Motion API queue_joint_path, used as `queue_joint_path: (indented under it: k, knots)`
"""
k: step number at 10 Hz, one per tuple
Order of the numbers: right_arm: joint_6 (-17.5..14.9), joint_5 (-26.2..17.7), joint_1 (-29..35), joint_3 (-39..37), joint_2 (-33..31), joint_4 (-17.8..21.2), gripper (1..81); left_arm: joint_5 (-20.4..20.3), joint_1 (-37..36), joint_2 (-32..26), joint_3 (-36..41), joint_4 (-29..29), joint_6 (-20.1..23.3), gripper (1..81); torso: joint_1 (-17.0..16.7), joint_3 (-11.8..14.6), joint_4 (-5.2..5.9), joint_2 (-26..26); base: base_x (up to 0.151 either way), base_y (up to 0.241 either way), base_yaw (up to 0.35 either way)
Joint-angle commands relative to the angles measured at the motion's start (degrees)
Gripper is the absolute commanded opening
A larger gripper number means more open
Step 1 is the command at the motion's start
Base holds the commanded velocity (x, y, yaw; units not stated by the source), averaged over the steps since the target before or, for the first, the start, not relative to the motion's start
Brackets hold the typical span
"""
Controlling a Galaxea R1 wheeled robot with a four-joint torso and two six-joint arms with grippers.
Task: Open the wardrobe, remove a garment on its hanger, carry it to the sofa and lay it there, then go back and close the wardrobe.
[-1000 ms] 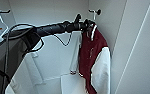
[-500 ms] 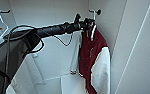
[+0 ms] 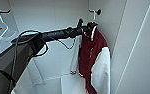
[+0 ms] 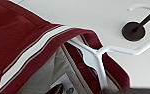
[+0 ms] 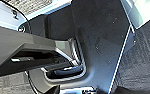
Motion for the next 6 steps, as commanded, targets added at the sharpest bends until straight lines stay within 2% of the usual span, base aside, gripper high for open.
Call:
queue_joint_path:
  k: [1, 4, 6]
  knots:
    - [0.12, -2.53, 1.32, 0.2, 0.12, 0.18, 81.1, -4.38, -11.49, -0.06, -0.72, 0.61, -0.1, 81.1, 0.0, 0.0, 0.0, 0.0, 0.0, 0.0, 0.0]
    - [0.12, -2.62, 1.49, 0.2, 0.29, 0.18, 81.1, -9.2, -11.57, 0.73, -2.21, 2.62, -0.1, 81.1, 0.0, 0.0, 0.0, 0.0, 0.0, 0.0, 0.0]
    - [0.04, -2.7, 1.76, 0.2, 0.99, 0.18, 81.1, -10.0, -11.67, 2.57, -4.05, 5.17, -0.1, 81.1, 0.0, 0.0, 0.0, 0.0, 0.0, 0.0, 0.0]
